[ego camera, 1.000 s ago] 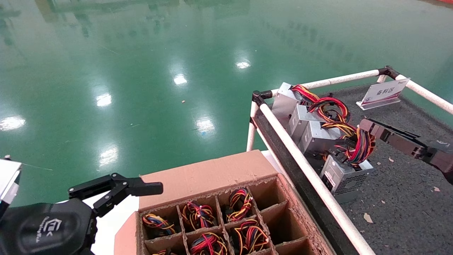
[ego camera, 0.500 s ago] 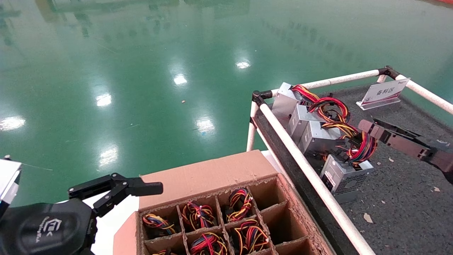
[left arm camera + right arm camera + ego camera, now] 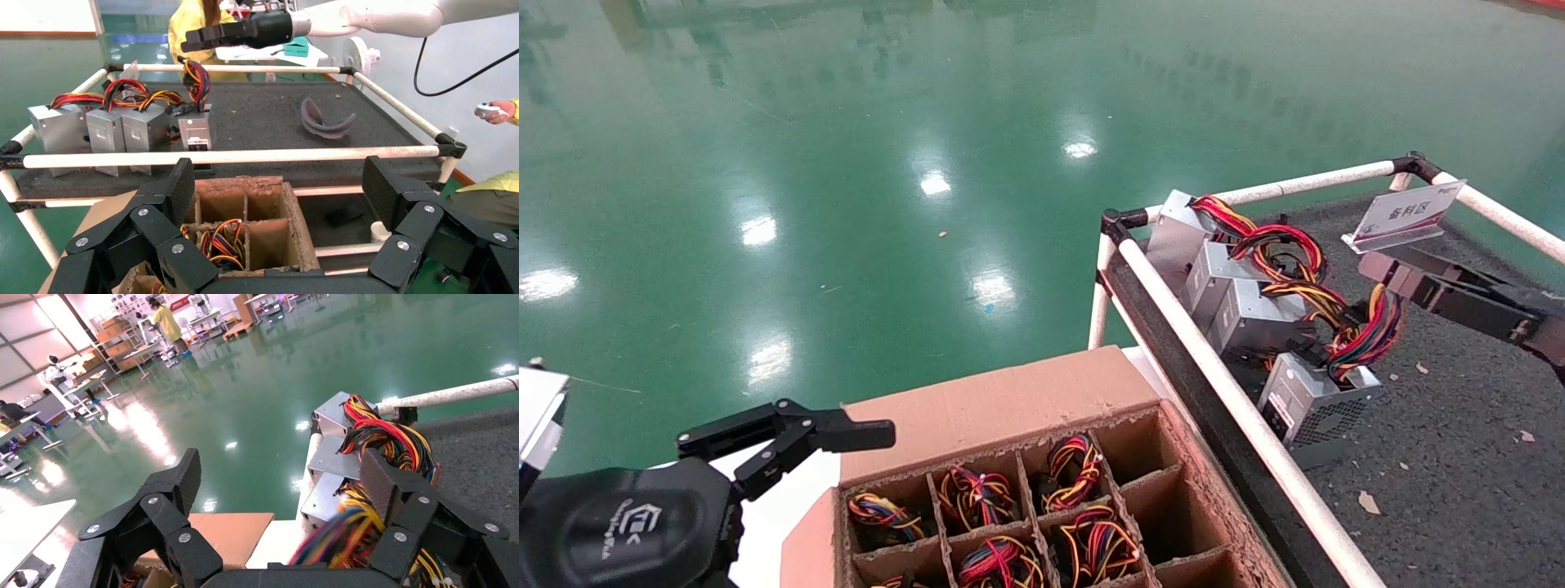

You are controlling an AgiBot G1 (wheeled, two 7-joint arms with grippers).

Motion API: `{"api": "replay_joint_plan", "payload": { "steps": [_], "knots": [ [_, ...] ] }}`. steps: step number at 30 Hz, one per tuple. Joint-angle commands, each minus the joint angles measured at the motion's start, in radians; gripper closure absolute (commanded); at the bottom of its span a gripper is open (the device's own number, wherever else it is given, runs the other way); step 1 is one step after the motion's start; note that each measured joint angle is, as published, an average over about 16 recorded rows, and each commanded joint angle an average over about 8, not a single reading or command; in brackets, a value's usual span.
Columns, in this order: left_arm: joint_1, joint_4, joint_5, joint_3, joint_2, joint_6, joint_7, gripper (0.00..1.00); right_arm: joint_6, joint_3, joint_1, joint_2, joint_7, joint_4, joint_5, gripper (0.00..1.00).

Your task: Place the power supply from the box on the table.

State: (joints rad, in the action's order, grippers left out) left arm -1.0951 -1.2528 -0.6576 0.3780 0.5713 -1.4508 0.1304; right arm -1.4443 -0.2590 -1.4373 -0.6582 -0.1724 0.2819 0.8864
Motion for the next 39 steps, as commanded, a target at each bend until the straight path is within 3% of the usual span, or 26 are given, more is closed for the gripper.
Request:
{"api": "replay_joint_plan", "payload": {
  "steps": [1,14,39],
  "knots": [
    [0.000,0.000,0.000,0.000,0.000,0.000,0.000,0.00,0.004,0.001,-0.002,0.004,-0.008,0.009,-0.001,0.00],
    [0.000,0.000,0.000,0.000,0.000,0.000,0.000,0.00,-0.012,0.004,0.002,0.002,-0.049,0.072,-0.020,0.00],
    [0.000,0.000,0.000,0.000,0.000,0.000,0.000,0.00,-0.029,-0.006,0.153,0.020,-0.036,0.462,-0.077,0.00]
  ]
}}
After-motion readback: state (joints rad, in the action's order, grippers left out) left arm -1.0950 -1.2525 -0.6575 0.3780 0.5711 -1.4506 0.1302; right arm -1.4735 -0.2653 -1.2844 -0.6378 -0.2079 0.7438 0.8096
